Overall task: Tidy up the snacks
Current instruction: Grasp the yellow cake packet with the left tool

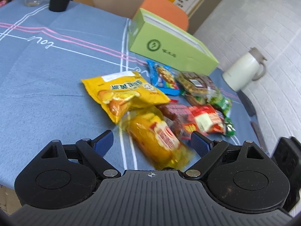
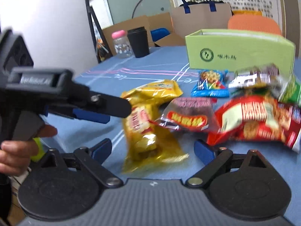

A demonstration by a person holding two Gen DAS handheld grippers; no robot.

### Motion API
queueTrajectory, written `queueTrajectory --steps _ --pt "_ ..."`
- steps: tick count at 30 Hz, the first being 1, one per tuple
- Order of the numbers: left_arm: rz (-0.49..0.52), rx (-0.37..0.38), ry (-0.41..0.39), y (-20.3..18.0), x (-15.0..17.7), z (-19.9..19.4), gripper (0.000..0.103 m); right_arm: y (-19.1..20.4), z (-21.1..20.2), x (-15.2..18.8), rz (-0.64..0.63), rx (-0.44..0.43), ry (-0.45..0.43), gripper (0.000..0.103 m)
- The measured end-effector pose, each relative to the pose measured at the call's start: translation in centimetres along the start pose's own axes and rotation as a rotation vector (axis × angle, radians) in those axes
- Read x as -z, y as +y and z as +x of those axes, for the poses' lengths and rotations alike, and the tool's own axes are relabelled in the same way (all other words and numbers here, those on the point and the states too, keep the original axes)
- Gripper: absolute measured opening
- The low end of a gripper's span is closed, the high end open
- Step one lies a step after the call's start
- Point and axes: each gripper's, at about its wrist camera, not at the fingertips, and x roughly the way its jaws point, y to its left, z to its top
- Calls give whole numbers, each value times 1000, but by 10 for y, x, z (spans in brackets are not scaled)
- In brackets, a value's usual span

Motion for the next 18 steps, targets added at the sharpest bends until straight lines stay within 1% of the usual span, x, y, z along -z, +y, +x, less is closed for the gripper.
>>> queueTrajectory --steps 1,2,4,6,7,8,10,12,15,16,17,18 --pt "-7 -11 0 1 -1 4 78 2 7 -2 -1 -6 21 94" --pt "-12 -16 8 2 -3 8 77 9 10 -2 -15 -8 16 94" --pt "-30 -18 29 7 -2 13 75 24 12 1 -57 -68 29 94" --pt "-28 -11 25 11 1 10 74 37 7 6 -97 -111 30 94" --pt "-27 -18 21 13 2 7 74 40 6 7 -107 -107 19 94" --pt "-28 -26 17 14 2 6 74 40 6 7 -109 -85 14 94" --pt "-31 -28 18 15 2 5 74 37 10 5 -87 -54 6 94" --pt "-21 -24 20 12 1 8 74 34 17 2 -42 -69 15 94" --pt "14 -35 29 5 1 14 73 41 23 3 -56 -66 -8 93" --pt "37 -50 27 2 2 14 70 43 25 5 -61 -61 -21 93" --pt "59 -69 21 0 4 14 59 46 26 6 -73 -50 -29 91" --pt "92 -96 16 -2 7 13 51 52 27 6 -96 -37 -31 83"
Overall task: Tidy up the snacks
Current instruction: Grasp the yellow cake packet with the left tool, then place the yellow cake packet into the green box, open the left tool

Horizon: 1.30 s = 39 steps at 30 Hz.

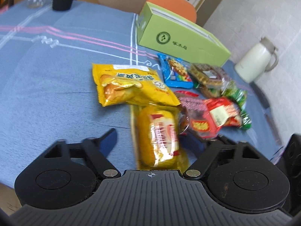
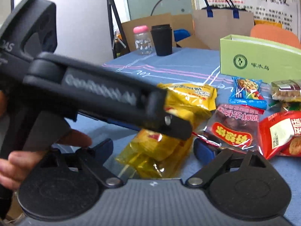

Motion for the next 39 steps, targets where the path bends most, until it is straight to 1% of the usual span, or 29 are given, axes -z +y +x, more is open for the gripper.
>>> queueTrajectory --steps 1,2,5,6,8,10,12,14,16,18,20,22,25,28,30,31,32,33,34,35,36,37,38,39 --pt "23 7 9 -1 2 0 27 5 1 -1 -20 -8 6 76" --pt "15 37 30 1 4 -2 20 9 -1 -2 -22 -10 6 76" --pt "28 1 18 2 12 -19 20 11 -8 -3 6 -85 3 74" --pt "15 -5 15 4 12 -24 20 14 -10 -4 4 -94 -3 74" --pt "5 -8 -3 2 7 -35 19 17 -15 -13 -14 -87 -33 74" --pt "17 6 -45 -6 -8 -44 19 11 -22 -30 -35 -64 -84 75" --pt "52 28 -84 -18 -32 -43 19 -5 -25 -52 -53 -31 -122 75" --pt "88 59 -118 -32 -66 -34 20 -29 -23 -80 -75 20 -155 75" --pt "132 101 -149 -46 -106 -15 20 -60 -15 -110 -94 76 -172 75" --pt "160 126 -156 -58 -150 10 20 -94 -2 -139 -85 108 -170 75" --pt "182 130 -152 -68 -190 36 19 -126 15 -166 -79 133 -157 75" --pt "192 117 -144 -74 -226 63 19 -154 37 -188 -66 143 -139 75" --pt "198 78 -123 -78 -266 102 19 -188 69 -208 -60 145 -101 75" --pt "191 51 -85 -71 -287 142 21 -210 100 -214 -48 139 -59 74" --pt "187 24 -78 -64 -295 159 30 -221 114 -218 -23 131 -49 75" --pt "182 -4 -85 -60 -298 163 39 -225 112 -217 -11 132 -53 76" --pt "176 -27 -99 -56 -300 162 41 -226 107 -218 -9 138 -69 76" --pt "172 -32 -113 -52 -297 155 41 -226 98 -218 -16 149 -95 78" --pt "170 -24 -131 -50 -295 145 42 -223 83 -218 -27 165 -129 82" --pt "167 -11 -155 -48 -292 134 47 -219 68 -218 -40 181 -166 85" --pt "164 -1 -184 -48 -288 118 51 -214 51 -219 -53 202 -203 90" --pt "163 5 -215 -48 -283 104 57 -208 34 -219 -70 215 -235 92" --pt "166 9 -245 -49 -277 89 60 -201 17 -218 -86 228 -266 92" --pt "174 13 -266 -51 -271 76 60 -195 0 -217 -96 239 -295 93"
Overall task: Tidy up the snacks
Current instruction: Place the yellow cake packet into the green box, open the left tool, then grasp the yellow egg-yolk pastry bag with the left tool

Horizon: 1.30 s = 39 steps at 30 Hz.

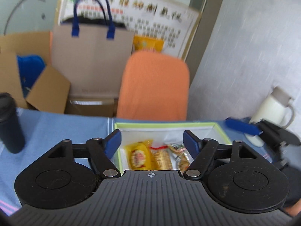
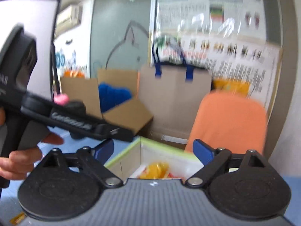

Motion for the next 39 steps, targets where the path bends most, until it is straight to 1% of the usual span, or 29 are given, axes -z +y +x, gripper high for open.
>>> queueTrajectory --steps 3,5,6,8,12,14,17,19,21,22,24,26,28,31,34,36,38,39 --pt "17 26 -42 -10 14 -43 63 9 -44 -5 0 -1 -59 93" --pt "27 39 -55 -18 29 -67 71 20 -72 1 4 -12 -67 93" --pt "31 39 -63 -23 39 -80 72 26 -85 6 1 -17 -64 93" --pt "41 43 -69 -30 59 -100 77 35 -105 17 -9 -11 -43 93" --pt "28 41 -38 -39 104 -128 79 57 -133 53 -26 8 14 93" --pt "-4 39 -9 -38 128 -137 80 65 -146 74 11 6 54 93" --pt "-59 8 30 -31 162 -148 80 78 -153 110 99 -38 131 93" --pt "-103 -35 63 -21 183 -156 80 89 -151 131 148 -70 183 93" --pt "-170 -58 83 -8 199 -163 80 101 -145 145 185 -106 214 93" --pt "-204 -56 94 -1 206 -167 80 107 -140 149 196 -130 226 93" --pt "-268 -19 115 12 216 -168 80 117 -119 149 202 -183 248 93" --pt "-331 12 141 24 221 -163 79 129 -95 146 172 -213 276 93" --pt "-357 45 144 33 219 -155 80 141 -73 145 122 -230 298 93" --pt "-405 74 171 47 212 -137 79 159 -49 143 30 -216 326 93" --pt "-427 98 191 62 202 -115 79 172 -32 142 4 -265 369 93" --pt "-407 81 188 71 191 -98 79 183 -26 142 -18 -309 381 94" --pt "-386 51 198 82 177 -81 79 193 -25 140 -54 -354 375 93" --pt "-388 38 208 88 172 -75 77 194 -26 138 -63 -335 366 93"
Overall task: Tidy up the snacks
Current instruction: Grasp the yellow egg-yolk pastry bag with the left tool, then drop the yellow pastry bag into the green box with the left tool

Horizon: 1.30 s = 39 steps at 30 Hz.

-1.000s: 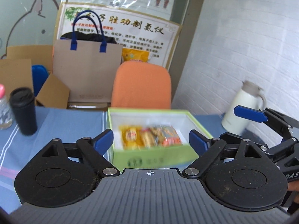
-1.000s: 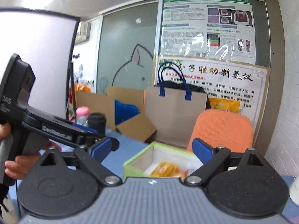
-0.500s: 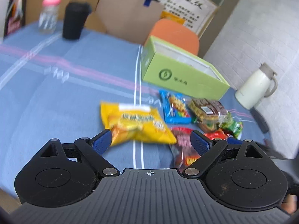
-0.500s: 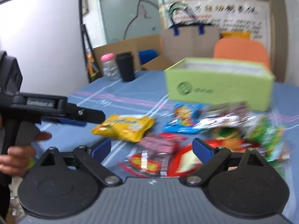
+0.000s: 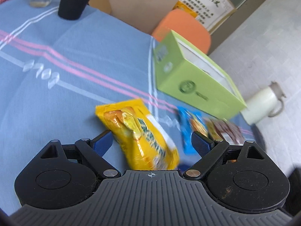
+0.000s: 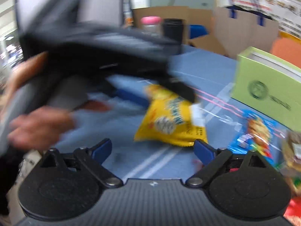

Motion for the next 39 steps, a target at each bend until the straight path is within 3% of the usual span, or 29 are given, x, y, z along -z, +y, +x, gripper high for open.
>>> queueTrajectory --steps 4,9,10,11,12,13,14,16,21,27,30,33,39 --pt "20 -36 -21 5 -5 -6 79 -14 -2 -9 64 78 -32 93" --pt "68 -64 14 -1 -3 0 78 -30 39 -21 151 27 32 93" --pt "83 -68 26 -2 0 1 73 -29 43 -20 150 16 41 94" --pt "102 -74 43 -2 3 3 61 -25 43 -20 124 20 36 92" --pt "123 -77 57 -3 6 5 54 -22 43 -20 102 13 39 86" --pt "149 -75 54 -5 9 5 38 -20 42 -21 91 16 39 79" --pt "139 -52 68 -6 10 4 29 -19 39 -22 85 15 29 78" --pt "149 -65 51 -13 9 -4 27 -20 29 -25 68 29 0 71" --pt "212 -32 -15 -45 -10 -21 28 -29 -1 -46 33 99 -101 73" --pt "338 26 -54 -109 -76 6 29 -98 -9 -92 59 200 -182 78" --pt "391 16 -53 -135 -113 36 29 -142 -2 -118 79 216 -161 77" --pt "382 6 -12 -148 -145 72 29 -176 10 -132 104 216 -114 76" --pt "405 -66 38 -149 -167 137 34 -215 49 -134 131 203 -21 75"
